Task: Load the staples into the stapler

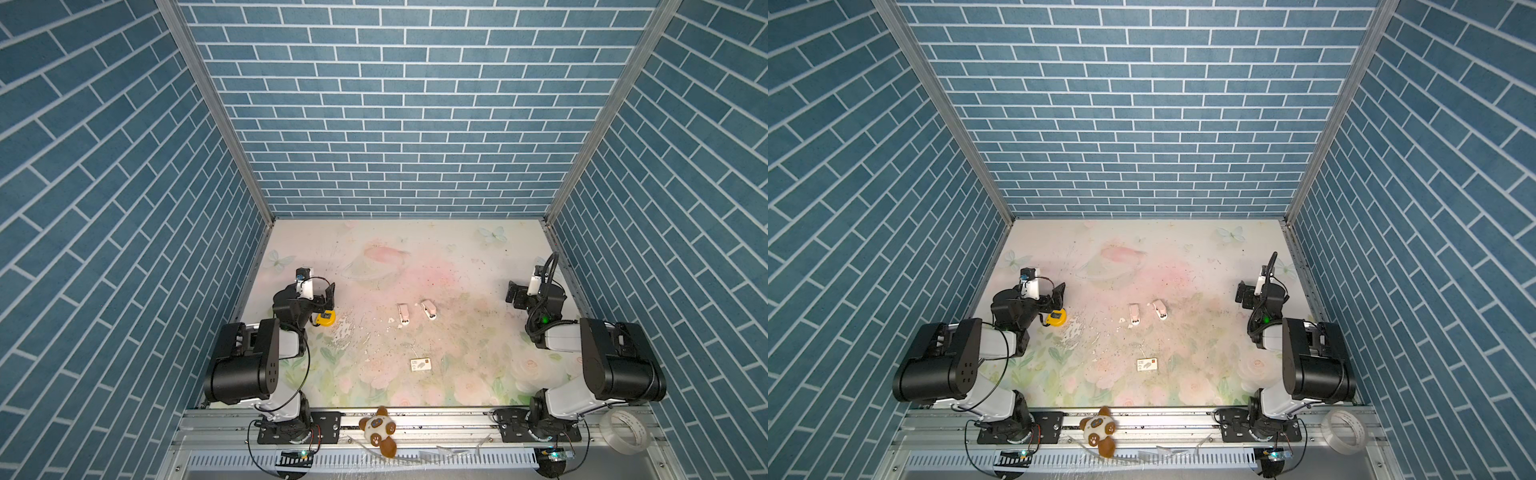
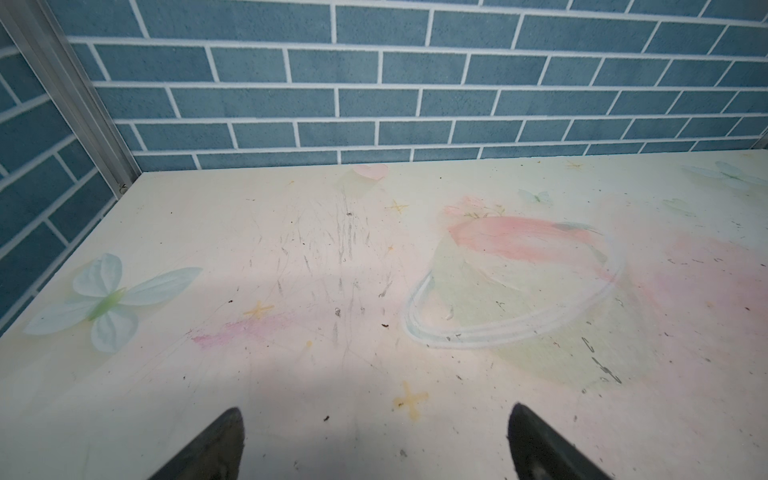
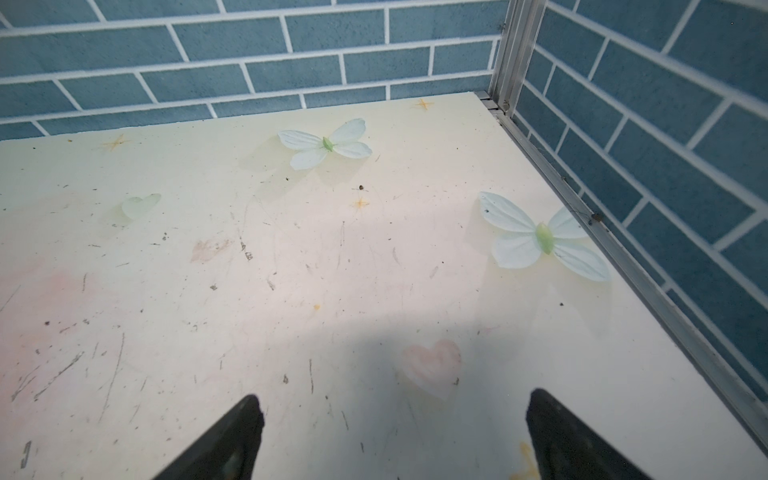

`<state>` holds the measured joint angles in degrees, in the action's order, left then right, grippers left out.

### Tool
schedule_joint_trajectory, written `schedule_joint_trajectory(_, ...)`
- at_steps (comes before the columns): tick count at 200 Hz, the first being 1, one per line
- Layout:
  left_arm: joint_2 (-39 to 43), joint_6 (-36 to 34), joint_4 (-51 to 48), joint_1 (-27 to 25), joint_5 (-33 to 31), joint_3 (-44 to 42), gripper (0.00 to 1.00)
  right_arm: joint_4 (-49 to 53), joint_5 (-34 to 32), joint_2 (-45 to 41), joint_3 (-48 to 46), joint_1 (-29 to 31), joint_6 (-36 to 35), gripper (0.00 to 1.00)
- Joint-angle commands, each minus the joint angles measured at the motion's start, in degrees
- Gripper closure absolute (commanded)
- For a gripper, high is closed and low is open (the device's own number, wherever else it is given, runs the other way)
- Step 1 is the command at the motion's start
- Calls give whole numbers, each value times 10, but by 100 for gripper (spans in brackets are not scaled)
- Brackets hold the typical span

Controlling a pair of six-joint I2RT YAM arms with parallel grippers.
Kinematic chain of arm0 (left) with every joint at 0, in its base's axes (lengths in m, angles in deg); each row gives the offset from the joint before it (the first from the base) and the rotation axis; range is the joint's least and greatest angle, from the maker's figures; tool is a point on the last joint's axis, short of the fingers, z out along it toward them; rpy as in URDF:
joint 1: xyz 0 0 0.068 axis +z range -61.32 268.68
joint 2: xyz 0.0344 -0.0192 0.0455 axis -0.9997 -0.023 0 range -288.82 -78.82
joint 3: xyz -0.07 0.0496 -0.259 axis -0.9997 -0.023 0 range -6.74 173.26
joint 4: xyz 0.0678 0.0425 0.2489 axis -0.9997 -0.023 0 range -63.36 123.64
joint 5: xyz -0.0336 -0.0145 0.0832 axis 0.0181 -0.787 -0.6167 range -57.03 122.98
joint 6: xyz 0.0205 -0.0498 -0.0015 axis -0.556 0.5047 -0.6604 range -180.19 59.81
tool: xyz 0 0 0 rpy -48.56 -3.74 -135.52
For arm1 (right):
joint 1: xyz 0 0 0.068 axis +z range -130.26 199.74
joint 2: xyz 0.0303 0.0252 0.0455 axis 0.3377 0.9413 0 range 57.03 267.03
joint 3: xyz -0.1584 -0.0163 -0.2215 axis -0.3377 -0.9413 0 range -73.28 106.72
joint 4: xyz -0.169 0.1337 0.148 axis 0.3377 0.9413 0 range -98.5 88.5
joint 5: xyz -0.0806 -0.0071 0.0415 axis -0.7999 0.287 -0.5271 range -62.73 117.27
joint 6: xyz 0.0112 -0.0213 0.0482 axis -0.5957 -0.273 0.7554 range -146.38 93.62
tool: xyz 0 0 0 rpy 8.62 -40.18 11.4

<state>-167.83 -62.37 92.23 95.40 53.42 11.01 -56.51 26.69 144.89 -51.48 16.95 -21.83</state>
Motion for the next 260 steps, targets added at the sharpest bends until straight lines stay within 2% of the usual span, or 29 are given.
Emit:
schedule_joint_trajectory(1,4,-3,-2,-4,2,9,1,-4,6,5,13,-1,-21,1)
schedule_joint_trajectory(102,6,-18,-29,-11,10,21,0,-3,11,5,14,-2,-16,1)
schedule_joint_trajectory(115,10,-24,-35,-12,29,24,1,-2,10,4,14,-2,-17,1)
schedule_joint_trajectory(135,18,-27,-46,-13,25,25,0,-7,-10,-3,9,-3,-11,1)
schedule_joint_trajectory(193,44,-17,-10,-12,13,-4,1,212,-60,-143,71,-2,12,3)
schedule_joint_trajectory(216,140,-23,-171,-12,18,39,0,372,-64,-183,128,-2,50,1)
schedule_joint_trajectory(238,192,-45,-347,-12,42,119,0,516,-83,-215,190,-1,192,1)
schedule_joint_trajectory(244,201,-47,-399,-12,47,145,0,551,-48,-227,203,-1,212,1)
schedule_joint_trajectory(260,218,-51,-532,-12,49,213,0,584,85,-269,201,-2,206,1)
